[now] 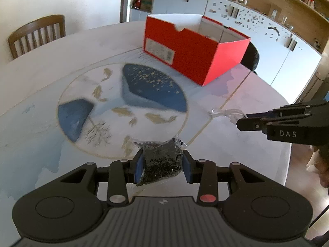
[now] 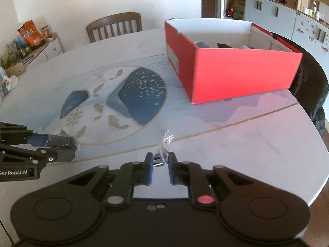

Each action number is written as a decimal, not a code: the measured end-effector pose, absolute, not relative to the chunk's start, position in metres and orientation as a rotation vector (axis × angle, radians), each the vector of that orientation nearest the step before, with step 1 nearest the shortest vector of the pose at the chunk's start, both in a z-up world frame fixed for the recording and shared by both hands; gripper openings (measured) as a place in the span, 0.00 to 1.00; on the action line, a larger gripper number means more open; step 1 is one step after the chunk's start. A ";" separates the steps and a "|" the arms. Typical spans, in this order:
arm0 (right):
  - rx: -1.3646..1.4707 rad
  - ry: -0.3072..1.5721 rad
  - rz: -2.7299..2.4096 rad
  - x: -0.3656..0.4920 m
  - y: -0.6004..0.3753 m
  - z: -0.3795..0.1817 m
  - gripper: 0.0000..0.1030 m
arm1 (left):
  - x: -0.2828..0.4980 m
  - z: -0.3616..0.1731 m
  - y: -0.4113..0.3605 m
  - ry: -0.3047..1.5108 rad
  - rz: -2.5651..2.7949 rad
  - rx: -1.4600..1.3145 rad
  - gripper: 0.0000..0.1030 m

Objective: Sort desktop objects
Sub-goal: 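Carry the black mesh bag and white cable with both grippers over the red box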

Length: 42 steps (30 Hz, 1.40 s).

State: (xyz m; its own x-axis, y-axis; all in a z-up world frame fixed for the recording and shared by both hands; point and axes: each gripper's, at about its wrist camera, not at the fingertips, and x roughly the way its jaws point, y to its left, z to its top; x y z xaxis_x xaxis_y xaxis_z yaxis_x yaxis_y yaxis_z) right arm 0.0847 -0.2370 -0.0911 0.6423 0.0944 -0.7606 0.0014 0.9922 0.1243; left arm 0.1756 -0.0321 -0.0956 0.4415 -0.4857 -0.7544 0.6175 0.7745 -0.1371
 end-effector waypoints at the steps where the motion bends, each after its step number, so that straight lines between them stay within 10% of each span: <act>1: 0.123 0.869 0.048 0.083 -0.239 -0.090 0.13 | 0.175 -0.094 -0.035 0.876 -0.696 0.167 0.36; 22: 0.102 0.794 0.044 0.070 -0.278 -0.066 0.01 | 0.171 -0.074 -0.075 0.860 -0.764 0.154 0.36; 31: 0.110 0.867 0.086 0.074 -0.292 -0.087 0.39 | 0.176 -0.078 -0.080 0.881 -0.749 0.150 0.36; 42: 0.048 0.947 0.131 0.077 -0.274 -0.118 0.46 | 0.177 -0.083 -0.079 0.904 -0.737 0.149 0.36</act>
